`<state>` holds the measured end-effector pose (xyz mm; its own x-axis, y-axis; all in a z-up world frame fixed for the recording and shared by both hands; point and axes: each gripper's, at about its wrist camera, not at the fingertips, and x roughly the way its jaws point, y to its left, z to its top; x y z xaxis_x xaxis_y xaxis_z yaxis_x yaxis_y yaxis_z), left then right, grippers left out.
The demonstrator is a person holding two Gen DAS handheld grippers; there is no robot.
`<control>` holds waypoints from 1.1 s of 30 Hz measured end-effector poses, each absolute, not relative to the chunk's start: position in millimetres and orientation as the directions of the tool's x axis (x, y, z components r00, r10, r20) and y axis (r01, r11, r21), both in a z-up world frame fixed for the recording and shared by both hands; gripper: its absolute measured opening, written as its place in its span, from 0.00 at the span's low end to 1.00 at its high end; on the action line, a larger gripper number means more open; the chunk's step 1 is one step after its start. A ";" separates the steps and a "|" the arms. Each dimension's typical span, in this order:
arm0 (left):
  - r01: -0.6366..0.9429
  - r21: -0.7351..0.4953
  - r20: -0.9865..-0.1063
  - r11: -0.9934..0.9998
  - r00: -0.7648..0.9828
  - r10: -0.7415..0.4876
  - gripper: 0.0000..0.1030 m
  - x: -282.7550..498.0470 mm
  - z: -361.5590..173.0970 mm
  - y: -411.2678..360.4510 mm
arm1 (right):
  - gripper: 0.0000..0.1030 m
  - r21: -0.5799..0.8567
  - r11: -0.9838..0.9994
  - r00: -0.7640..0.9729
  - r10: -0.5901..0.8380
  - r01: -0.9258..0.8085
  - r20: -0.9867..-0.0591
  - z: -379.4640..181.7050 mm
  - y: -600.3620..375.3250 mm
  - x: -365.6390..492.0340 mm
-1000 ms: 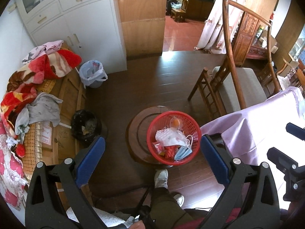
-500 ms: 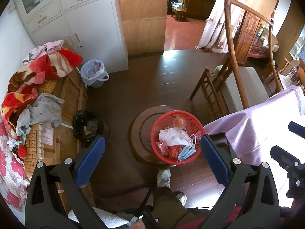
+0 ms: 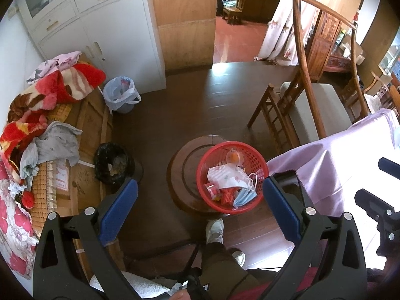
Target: Collect trash
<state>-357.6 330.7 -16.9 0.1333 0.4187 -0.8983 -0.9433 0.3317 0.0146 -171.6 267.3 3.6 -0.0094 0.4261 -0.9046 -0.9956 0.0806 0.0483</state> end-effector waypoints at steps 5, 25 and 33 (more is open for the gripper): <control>-0.944 0.013 -0.903 0.329 0.131 0.410 0.94 -360.8 -21.7 330.6 | 0.93 0.047 0.065 -0.017 0.403 -0.997 -0.915 -2.7 271.1 -177.1; -0.948 0.034 -0.921 0.317 0.094 0.378 0.94 -374.1 -45.6 341.0 | 0.93 0.044 0.003 -0.040 0.369 -0.999 -0.928 -21.9 292.8 -198.4; -0.945 0.032 -0.926 0.327 0.095 0.365 0.94 -373.3 -51.8 345.4 | 0.93 0.043 0.007 -0.038 0.356 -0.999 -0.934 -26.2 295.5 -197.9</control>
<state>-373.3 345.4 -51.8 0.0954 0.3650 -0.9261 -0.9445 0.3269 0.0315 -197.9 295.5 -26.2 -0.0378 0.3558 -0.9338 -0.9990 0.0074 0.0433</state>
